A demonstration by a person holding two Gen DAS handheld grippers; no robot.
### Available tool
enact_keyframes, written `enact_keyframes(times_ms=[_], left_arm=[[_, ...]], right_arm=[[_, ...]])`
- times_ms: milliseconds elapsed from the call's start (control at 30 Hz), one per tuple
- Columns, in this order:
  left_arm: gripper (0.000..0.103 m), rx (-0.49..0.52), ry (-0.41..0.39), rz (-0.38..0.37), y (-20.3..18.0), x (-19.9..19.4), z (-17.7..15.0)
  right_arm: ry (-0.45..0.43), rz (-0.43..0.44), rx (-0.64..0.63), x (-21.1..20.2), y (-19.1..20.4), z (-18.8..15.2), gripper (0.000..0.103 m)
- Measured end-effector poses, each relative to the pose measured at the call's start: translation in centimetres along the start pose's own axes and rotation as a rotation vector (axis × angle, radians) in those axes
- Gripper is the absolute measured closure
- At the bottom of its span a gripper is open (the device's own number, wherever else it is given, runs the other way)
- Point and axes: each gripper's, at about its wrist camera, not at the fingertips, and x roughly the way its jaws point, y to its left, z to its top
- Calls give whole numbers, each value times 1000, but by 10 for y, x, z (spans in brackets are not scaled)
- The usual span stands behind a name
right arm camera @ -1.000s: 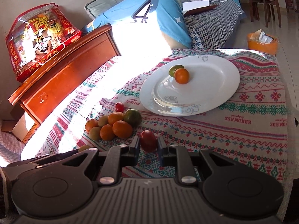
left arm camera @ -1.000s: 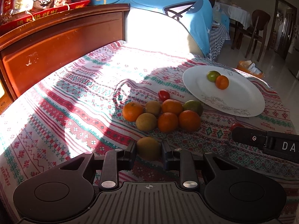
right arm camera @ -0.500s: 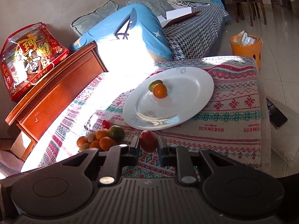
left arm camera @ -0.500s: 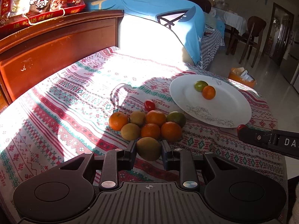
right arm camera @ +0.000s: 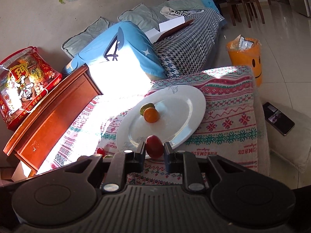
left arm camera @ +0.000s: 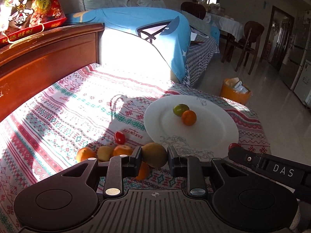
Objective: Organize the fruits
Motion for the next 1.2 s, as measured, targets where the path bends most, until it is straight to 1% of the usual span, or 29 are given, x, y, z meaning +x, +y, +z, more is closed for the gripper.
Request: enact_keyframes(times_ms=[233,400,600,633,700,767,833,933,1033,1100,1200], left_arm=[[78,4,27,-24,-15,26,10],[78,-23,66,-19,-17,49,15],[77,-24,82,-1,-21,63,25],[77,-25,85,5,-21,65,26],[75,-30,89,-1,-22,65,28],[69,-35,86,-1,-22,63,31],[69,-34,78,-1,-22,60,32],[65,-38,76,10,-19,54,32],[64,-56,79,8,-13,46,27],[61,-63,85,7,-9,41,22],[60,-72,92,11,-4,33,16]], right_arm=[[-23,19,70,10,-13,9,83],[-19,7,101,23,-18,13,83],[-4,8,139,40,-23,14,83],[-1,9,143,42,-24,14,81],[-2,7,154,44,-24,14,80],[-12,7,164,42,-25,14,79],[-16,11,163,41,-24,15,79],[-15,4,158,39,-24,15,79],[-8,6,157,38,-24,13,79],[-3,7,142,37,-22,11,78],[8,8,108,36,-16,8,75]])
